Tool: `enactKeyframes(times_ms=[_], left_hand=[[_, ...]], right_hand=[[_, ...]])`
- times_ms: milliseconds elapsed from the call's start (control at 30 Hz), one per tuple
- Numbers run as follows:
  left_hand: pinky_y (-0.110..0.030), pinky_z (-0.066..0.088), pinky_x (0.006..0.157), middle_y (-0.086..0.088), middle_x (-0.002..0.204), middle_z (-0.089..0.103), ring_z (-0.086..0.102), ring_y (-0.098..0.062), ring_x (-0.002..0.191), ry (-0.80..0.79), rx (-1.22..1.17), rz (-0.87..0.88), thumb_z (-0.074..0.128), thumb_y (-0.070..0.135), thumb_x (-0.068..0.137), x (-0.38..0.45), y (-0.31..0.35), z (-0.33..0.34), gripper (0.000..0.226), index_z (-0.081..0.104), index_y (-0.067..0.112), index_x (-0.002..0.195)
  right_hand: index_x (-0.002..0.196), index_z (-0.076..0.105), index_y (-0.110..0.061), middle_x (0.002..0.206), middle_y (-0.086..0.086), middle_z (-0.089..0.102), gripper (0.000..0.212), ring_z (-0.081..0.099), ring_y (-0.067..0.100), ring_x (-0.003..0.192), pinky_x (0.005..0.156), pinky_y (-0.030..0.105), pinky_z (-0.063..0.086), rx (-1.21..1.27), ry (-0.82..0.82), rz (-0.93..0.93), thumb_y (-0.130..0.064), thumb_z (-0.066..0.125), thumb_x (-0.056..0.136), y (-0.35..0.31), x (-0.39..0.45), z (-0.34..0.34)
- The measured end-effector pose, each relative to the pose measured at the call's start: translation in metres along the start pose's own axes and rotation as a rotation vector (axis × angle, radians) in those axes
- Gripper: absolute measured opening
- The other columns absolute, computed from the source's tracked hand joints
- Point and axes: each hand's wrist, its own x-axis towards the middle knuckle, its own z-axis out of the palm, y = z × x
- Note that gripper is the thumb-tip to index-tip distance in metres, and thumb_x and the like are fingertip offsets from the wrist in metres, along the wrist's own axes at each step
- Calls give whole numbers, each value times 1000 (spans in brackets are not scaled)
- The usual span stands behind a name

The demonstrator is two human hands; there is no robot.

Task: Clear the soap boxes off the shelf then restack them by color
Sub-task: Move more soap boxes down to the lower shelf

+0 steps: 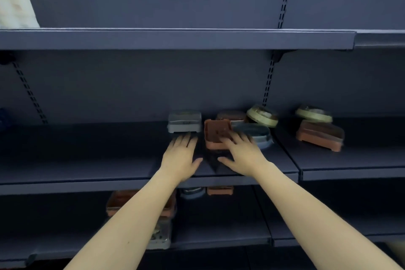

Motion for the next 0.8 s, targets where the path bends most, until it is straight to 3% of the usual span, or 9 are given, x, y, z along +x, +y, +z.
enactKeyframes(times_ms=[133, 267, 433, 633, 800], left_hand=[[-38, 14, 116, -9, 157, 12, 15, -27, 143, -28, 8, -60, 42, 50, 94, 19, -23, 3, 68, 18, 16, 149], [-36, 10, 117, -8, 157, 11, 11, -26, 144, -24, -16, -92, 42, 48, 95, 31, -39, 6, 68, 17, 16, 149], [-35, 7, 117, -9, 158, 9, 9, -26, 145, -18, -44, -125, 40, 45, 96, 43, -48, 7, 66, 15, 15, 149], [-34, 4, 117, -8, 158, 9, 7, -23, 145, -24, -54, -104, 40, 40, 97, 49, -43, 8, 63, 15, 14, 149], [-33, 1, 117, -6, 159, 4, 2, -22, 146, -24, -30, -78, 36, 26, 99, 61, -39, 1, 58, 10, 15, 150]], right_hand=[[146, 23, -27, 154, 9, 18, 73, 24, 36, 136, 107, 47, 29, 51, -17, 104, -66, 40, 87, -11, 32, 3], [145, 19, -29, 154, 15, 16, 77, 28, 39, 134, 104, 48, 31, 79, -50, 228, -75, 30, 83, -22, 57, 5], [141, 18, -33, 152, 15, 15, 68, 34, 43, 128, 98, 48, 37, 98, -47, 251, -69, 34, 87, -30, 69, 9], [148, 11, -31, 156, 2, 3, 71, 22, 37, 136, 103, 42, 35, 236, -75, 36, -54, 46, 90, -20, 65, 9], [146, 22, -31, 155, -5, 12, 65, 28, 25, 136, 105, 41, 32, 305, -85, -170, -45, 50, 89, -10, 61, 6]])
